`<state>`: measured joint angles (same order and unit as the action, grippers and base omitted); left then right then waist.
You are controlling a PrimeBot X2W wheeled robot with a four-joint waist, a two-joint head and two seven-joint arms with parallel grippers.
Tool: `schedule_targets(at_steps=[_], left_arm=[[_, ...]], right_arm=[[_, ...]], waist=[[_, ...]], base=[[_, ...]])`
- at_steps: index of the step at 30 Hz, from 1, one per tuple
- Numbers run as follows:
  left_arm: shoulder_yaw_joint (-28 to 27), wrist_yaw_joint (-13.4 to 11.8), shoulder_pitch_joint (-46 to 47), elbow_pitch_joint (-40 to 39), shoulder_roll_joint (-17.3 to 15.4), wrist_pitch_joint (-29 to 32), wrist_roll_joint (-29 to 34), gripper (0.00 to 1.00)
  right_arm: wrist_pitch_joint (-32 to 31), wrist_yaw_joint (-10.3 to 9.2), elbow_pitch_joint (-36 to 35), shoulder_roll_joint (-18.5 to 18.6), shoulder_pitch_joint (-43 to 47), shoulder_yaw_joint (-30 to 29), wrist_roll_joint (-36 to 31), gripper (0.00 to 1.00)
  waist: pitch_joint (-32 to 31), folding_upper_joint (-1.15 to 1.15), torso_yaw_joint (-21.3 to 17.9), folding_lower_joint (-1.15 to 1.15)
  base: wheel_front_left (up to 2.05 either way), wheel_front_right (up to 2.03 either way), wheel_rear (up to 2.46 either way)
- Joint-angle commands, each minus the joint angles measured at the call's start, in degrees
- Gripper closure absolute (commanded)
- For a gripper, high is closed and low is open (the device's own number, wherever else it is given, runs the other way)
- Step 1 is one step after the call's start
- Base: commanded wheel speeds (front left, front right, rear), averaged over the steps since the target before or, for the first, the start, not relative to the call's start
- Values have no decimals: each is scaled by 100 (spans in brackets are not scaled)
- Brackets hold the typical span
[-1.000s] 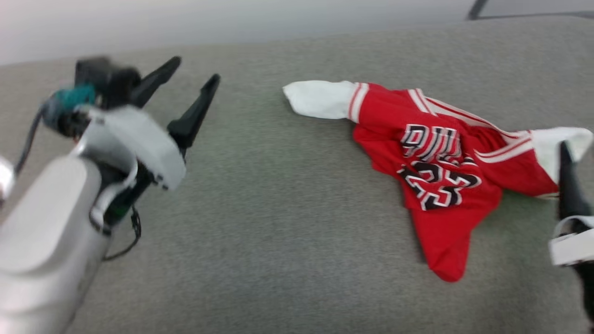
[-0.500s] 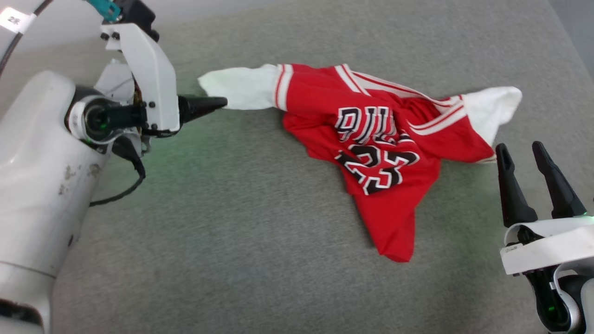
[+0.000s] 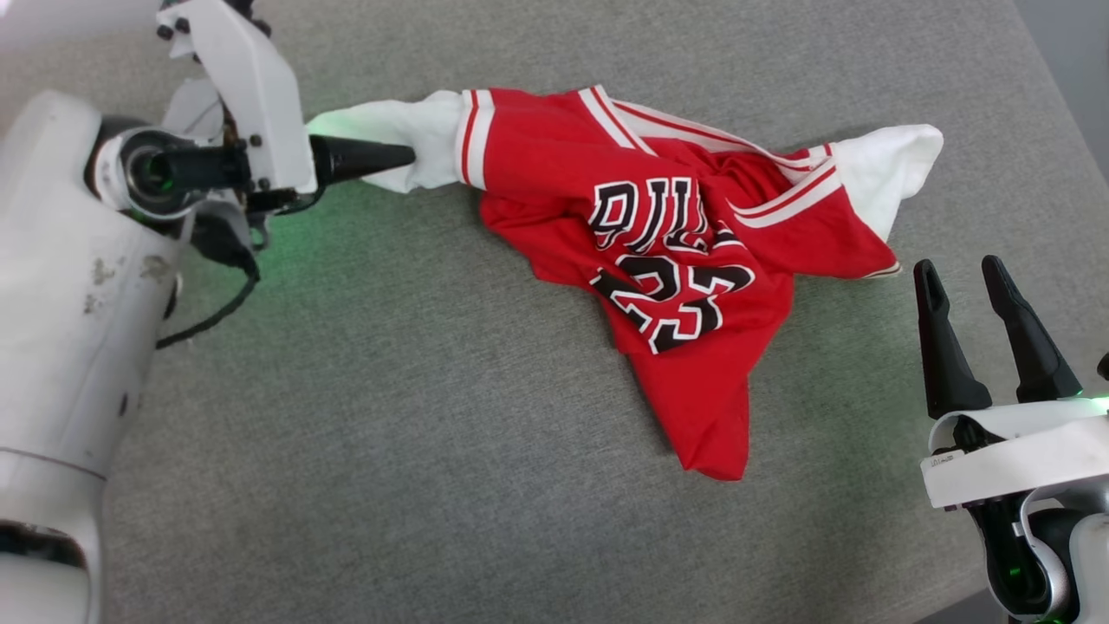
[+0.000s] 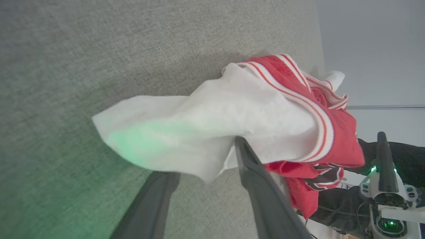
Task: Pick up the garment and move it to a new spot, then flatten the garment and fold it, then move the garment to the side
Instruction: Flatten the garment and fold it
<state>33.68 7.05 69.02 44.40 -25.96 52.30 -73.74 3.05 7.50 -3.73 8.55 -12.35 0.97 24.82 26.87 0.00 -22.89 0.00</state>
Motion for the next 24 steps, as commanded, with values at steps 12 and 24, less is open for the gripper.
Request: schedule_targets(at_steps=[12,24], left_arm=[[-122,49,-225,-178,-19,-214,-317,100],[-263,52,-1489,-1239,-968,-105,-787,100]], right_arm=[[-209,-2,-189,137,59,-185,-82,0],[-792,-2,-595,304,257,-384,-247,0]], waist=[[-376,0,840,0],[-948,0,1876,0]], base=[[0,0,0],[0,0,0]])
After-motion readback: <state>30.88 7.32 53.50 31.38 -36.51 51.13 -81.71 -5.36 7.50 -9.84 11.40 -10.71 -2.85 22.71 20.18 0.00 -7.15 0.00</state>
